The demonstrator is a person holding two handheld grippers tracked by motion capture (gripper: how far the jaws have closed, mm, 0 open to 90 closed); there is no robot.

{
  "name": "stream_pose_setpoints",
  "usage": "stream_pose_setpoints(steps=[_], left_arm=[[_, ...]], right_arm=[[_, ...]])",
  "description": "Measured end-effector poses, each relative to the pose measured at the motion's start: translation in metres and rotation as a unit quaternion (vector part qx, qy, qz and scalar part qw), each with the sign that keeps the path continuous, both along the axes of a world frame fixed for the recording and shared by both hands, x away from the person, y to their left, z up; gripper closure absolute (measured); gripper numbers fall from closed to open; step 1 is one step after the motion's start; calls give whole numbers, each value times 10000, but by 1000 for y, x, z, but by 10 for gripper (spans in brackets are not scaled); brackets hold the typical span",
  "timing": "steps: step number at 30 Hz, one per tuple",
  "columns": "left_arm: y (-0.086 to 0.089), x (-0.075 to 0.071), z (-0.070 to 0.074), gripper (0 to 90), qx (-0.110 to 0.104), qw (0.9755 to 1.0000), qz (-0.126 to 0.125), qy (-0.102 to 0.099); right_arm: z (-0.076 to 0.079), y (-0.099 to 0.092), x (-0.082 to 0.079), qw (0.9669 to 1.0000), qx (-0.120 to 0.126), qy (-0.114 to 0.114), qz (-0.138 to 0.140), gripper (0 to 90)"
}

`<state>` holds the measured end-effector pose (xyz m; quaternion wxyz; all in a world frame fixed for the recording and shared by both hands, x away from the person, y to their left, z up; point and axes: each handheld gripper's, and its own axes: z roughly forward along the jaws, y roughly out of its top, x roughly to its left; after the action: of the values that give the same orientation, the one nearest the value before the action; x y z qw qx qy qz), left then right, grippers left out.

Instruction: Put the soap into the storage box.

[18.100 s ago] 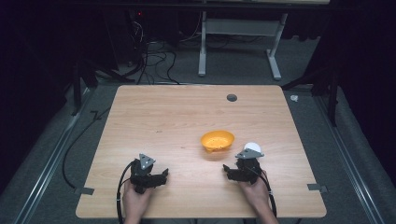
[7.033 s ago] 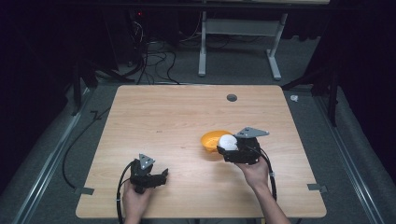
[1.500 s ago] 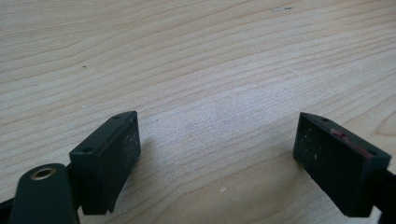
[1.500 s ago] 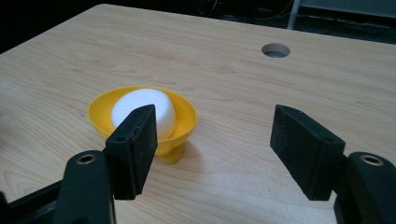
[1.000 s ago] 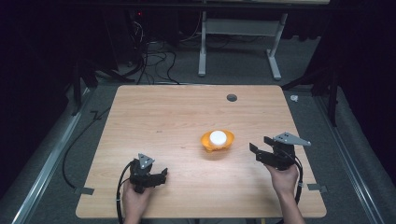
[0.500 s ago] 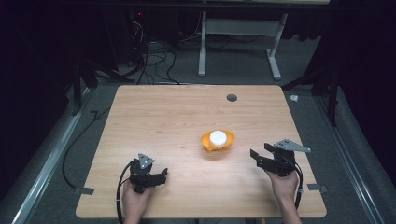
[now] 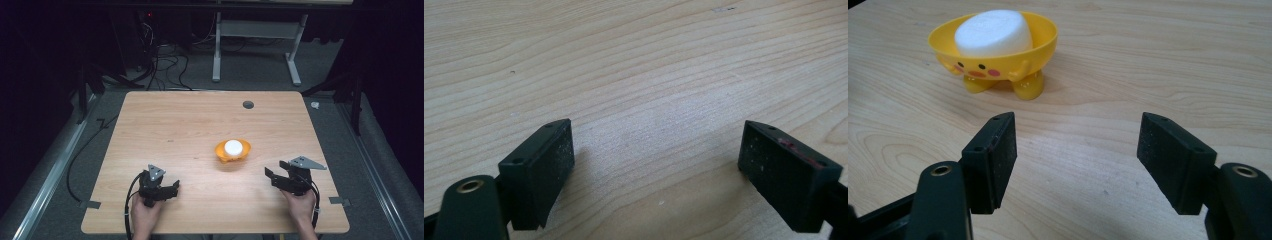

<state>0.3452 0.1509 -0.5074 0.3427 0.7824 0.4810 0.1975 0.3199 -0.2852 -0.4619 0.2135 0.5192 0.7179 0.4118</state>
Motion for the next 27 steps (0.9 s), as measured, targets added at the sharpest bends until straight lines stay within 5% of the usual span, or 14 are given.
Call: stream_pose_setpoints(steps=[27], left_arm=[[0, 0, 0, 152, 0, 10000, 2, -8]], right_arm=[[-35, 15, 4, 9988, -315, 374, -8, 326]])
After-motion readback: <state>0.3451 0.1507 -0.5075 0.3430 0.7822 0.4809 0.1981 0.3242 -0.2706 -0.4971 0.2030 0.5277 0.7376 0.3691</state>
